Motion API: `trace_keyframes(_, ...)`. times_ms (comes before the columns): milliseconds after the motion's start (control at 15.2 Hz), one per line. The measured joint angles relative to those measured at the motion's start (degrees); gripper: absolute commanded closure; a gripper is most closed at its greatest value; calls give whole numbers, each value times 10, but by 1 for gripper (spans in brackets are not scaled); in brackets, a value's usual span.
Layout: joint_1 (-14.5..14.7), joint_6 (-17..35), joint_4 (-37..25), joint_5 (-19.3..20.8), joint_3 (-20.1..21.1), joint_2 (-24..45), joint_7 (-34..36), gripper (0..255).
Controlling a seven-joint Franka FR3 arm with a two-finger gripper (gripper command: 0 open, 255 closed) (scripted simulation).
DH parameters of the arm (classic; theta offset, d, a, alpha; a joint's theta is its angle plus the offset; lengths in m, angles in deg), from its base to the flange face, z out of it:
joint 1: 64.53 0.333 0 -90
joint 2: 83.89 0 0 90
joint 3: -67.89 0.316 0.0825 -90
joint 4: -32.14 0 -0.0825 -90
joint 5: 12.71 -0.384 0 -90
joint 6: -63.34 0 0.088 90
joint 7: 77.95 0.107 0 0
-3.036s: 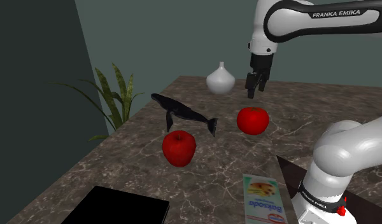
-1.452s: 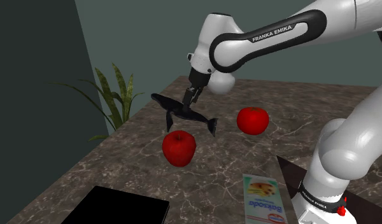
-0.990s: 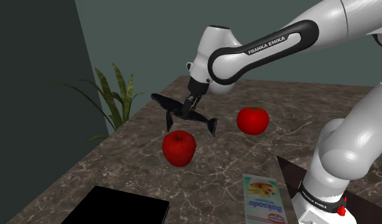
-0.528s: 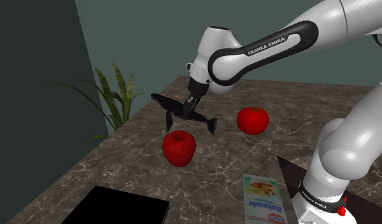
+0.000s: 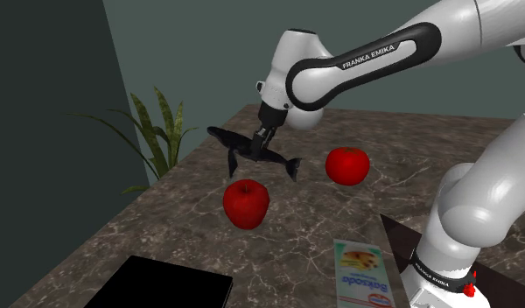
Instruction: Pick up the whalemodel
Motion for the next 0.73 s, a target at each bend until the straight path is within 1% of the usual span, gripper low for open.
trace_keyframes(726,-1,-89,-71,2,-6,-18,1,255)
